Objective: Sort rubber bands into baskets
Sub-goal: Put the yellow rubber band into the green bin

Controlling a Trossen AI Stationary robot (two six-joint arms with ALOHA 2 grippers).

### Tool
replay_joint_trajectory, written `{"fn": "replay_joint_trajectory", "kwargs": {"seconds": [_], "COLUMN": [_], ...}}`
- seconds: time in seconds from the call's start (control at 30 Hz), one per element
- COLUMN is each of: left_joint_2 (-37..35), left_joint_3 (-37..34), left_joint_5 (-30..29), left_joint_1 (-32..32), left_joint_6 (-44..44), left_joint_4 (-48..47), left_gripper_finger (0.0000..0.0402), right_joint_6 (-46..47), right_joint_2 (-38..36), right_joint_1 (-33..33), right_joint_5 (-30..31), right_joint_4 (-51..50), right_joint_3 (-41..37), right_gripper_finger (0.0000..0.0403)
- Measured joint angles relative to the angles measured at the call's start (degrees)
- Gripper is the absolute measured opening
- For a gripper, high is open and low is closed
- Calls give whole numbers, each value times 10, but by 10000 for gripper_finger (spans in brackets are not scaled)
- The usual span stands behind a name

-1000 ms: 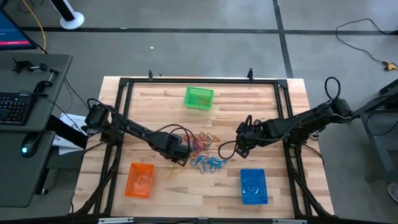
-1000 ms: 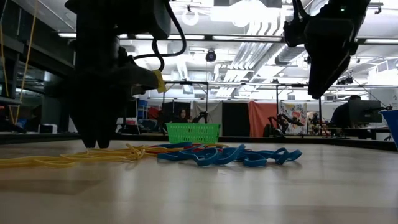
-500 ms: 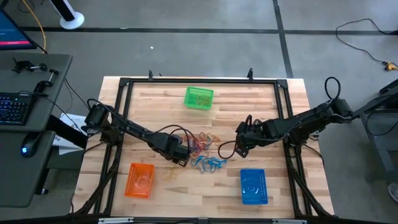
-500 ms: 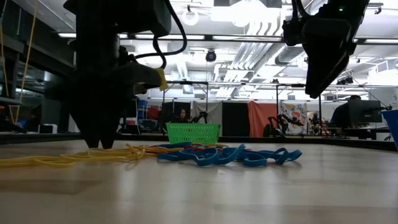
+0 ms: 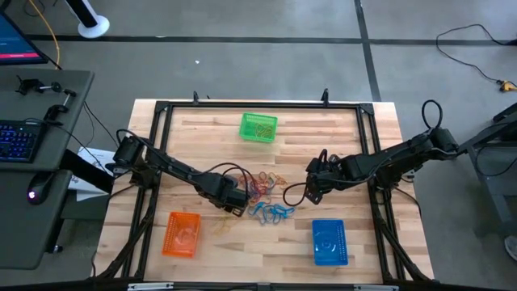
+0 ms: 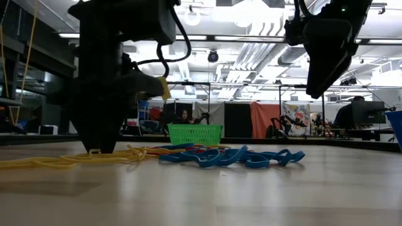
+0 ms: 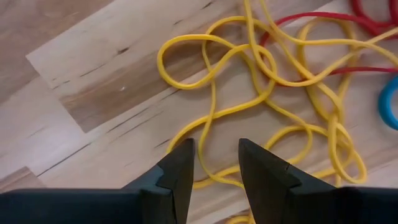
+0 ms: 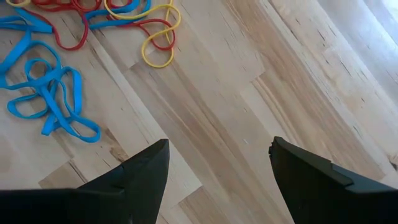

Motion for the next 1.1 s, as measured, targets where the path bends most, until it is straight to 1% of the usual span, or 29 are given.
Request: {"fn": "replay_joint_trajectory", "kwargs": {"seconds": [0.23, 0.3, 0.4, 0.53, 0.57, 0.7, 0.87, 1.0, 1.1], "left_joint_2": [1, 2, 1, -1, -3, -27, -93, -159, -193], "left_joint_3": [0, 0, 0, 7, 8, 17, 35, 59, 86], "left_joint_5": [-1, 0, -2, -11, -15, -27, -71, -127, -172], "left_joint_1": [4, 4, 4, 6, 6, 10, 9, 9, 14], "left_joint_6": [3, 7, 10, 16, 19, 30, 32, 35, 58], "left_joint_4": [-2, -3, -7, -36, -45, -80, -125, -143, -140], "left_gripper_finger": [117, 112, 81, 19, 9, 1, 1, 0, 0], "right_joint_6": [0, 1, 3, 12, 11, 12, 16, 15, 17], "right_joint_2": [0, 0, 0, 0, 0, 0, 0, 0, 0], "right_joint_1": [0, 0, 0, 0, 0, 0, 0, 0, 0], "right_joint_5": [2, 2, 2, 2, 2, 2, 8, 11, 10], "right_joint_4": [3, 3, 3, 4, 4, 6, 8, 10, 13], "right_joint_3": [0, 0, 0, 0, 0, 0, 0, 0, 0], "right_gripper_finger": [265, 265, 265, 265, 265, 265, 265, 265, 265]}}
